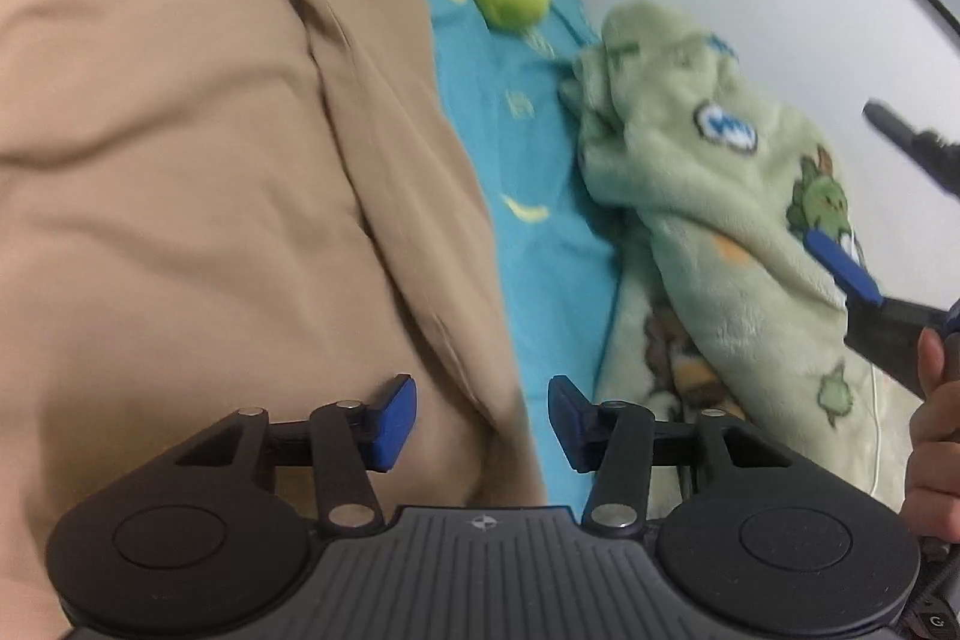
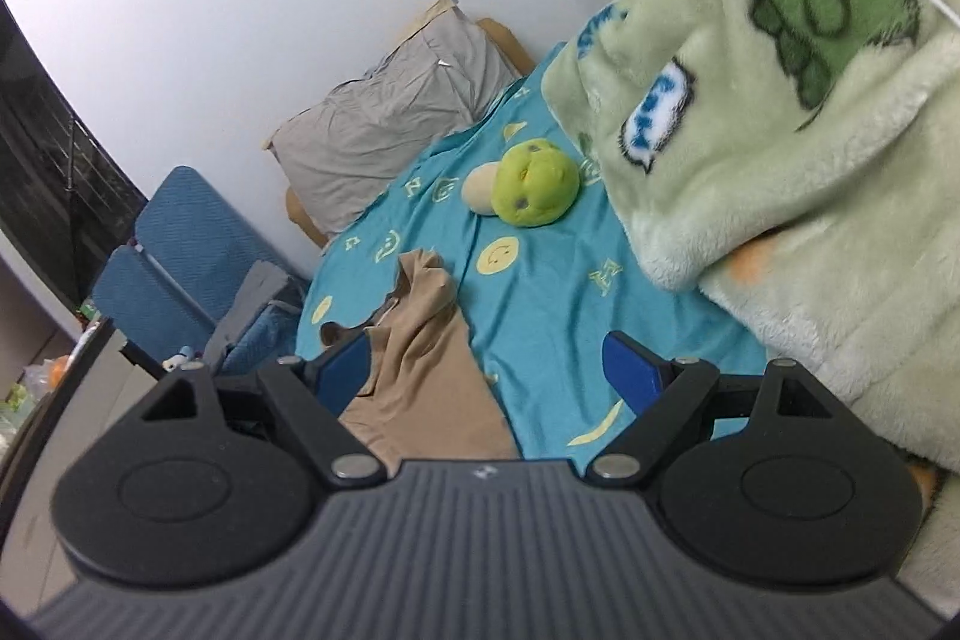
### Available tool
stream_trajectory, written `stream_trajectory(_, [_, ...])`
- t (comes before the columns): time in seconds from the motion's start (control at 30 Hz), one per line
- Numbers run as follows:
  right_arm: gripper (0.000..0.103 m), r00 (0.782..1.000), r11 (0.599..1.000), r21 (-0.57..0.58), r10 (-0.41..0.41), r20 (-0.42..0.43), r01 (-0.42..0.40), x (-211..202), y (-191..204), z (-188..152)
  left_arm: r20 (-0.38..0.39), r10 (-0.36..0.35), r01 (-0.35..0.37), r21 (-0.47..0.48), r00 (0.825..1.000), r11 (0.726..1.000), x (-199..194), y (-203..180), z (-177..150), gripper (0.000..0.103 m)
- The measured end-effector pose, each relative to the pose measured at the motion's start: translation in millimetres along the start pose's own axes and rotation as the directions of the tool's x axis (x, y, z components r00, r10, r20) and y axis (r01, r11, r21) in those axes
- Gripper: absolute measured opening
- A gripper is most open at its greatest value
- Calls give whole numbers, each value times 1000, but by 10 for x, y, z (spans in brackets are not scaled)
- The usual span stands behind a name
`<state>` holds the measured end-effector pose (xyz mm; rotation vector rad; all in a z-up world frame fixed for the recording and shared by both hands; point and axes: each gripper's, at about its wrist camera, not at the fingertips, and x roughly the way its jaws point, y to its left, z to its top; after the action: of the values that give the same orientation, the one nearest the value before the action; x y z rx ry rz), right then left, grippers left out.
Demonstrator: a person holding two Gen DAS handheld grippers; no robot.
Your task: Fold clothes
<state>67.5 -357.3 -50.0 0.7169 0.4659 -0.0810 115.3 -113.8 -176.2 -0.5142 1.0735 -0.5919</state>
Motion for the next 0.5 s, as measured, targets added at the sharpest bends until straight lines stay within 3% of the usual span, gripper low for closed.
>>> stream_trajectory(0.03, [86, 1000, 1000, 0, 1, -6, -1, 23, -11, -5, -12, 5, -5, 7, 1000, 1000, 51, -7, -1, 41])
stream_trajectory(0.07, [86, 1000, 1000, -1, -2, -18, 2, 54, -14, -13, -20, 13, -13, 14, 1000, 1000, 94, -11, -3, 27])
stream_trajectory(0.17, [86, 998, 1000, -8, -11, -57, 10, 138, -4, -54, -11, 7, -7, 16, 1000, 1000, 84, -5, -2, 6])
stream_trajectory(0.4, [86, 995, 999, -36, -41, -88, 38, 238, 19, -95, -13, -73, 72, -37, 997, 997, -130, -91, 137, 3])
stream_trajectory(0.5, [86, 994, 998, -39, -59, -91, 56, 255, 9, -111, -77, -42, 37, -66, 996, 997, -250, -127, 291, 3])
